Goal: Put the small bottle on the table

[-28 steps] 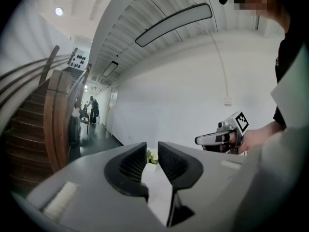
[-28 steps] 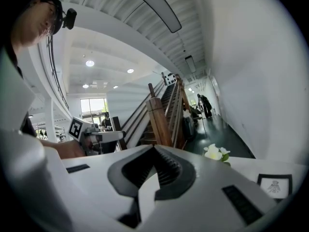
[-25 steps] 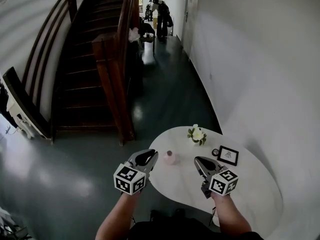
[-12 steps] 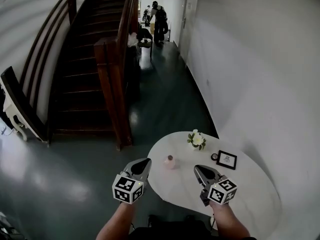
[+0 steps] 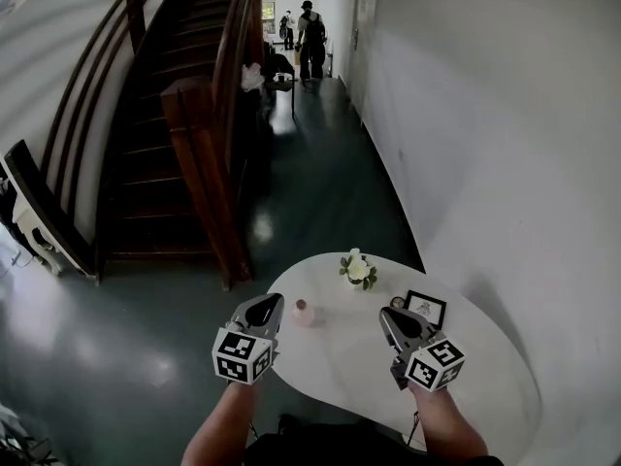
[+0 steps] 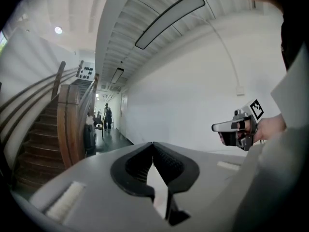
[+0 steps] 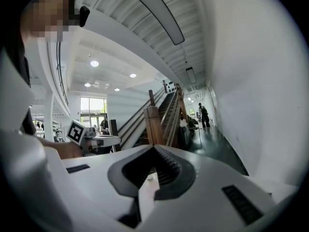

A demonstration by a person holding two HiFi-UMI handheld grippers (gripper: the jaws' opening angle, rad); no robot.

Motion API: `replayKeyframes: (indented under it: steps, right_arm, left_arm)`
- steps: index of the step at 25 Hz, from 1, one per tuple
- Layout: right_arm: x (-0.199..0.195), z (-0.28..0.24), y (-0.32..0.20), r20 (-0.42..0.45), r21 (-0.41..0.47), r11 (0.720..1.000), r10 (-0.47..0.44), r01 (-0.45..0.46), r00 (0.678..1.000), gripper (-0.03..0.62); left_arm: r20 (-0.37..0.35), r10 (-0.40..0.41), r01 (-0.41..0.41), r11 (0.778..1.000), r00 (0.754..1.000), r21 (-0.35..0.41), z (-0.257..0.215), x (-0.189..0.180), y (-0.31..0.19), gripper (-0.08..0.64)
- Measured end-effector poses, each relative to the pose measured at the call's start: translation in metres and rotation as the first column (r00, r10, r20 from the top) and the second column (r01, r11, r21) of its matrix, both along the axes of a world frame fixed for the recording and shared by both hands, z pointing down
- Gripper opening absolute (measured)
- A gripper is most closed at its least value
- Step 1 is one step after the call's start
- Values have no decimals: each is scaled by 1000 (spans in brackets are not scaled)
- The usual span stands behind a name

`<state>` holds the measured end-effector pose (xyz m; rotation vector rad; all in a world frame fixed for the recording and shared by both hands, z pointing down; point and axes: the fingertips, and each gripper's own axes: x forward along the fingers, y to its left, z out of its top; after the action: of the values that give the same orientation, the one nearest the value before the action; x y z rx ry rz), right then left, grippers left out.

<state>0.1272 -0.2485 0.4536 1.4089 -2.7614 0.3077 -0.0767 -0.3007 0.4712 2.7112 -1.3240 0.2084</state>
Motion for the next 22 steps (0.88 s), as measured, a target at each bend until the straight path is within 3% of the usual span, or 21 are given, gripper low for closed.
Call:
replayKeyframes:
  steps: [8, 11, 15, 19, 22]
  right_arm:
    - [65, -10, 4, -10, 44, 999, 29, -28, 1000, 9]
    - [70, -10, 7, -15, 45, 999, 11, -10, 1000, 9]
    - [67, -14, 10, -22, 50, 999, -17, 18, 1000, 9]
    - [60, -16, 9, -21, 54, 998, -37, 38, 999, 9]
    - [52, -18, 9, -20, 59, 997, -52, 53, 998, 9]
  left_arm:
    - [65, 8, -14, 996, 998, 91, -15, 64, 5, 12]
    - [20, 55, -57, 991, 998, 120, -27, 82, 11, 12]
    - [-18, 113, -111, 989, 993, 94, -32, 96, 16, 11]
    - [-110, 103, -99, 994, 989, 44, -30, 88, 15, 11]
    - [-91, 86, -83, 996, 992, 39, -25, 77, 14, 11]
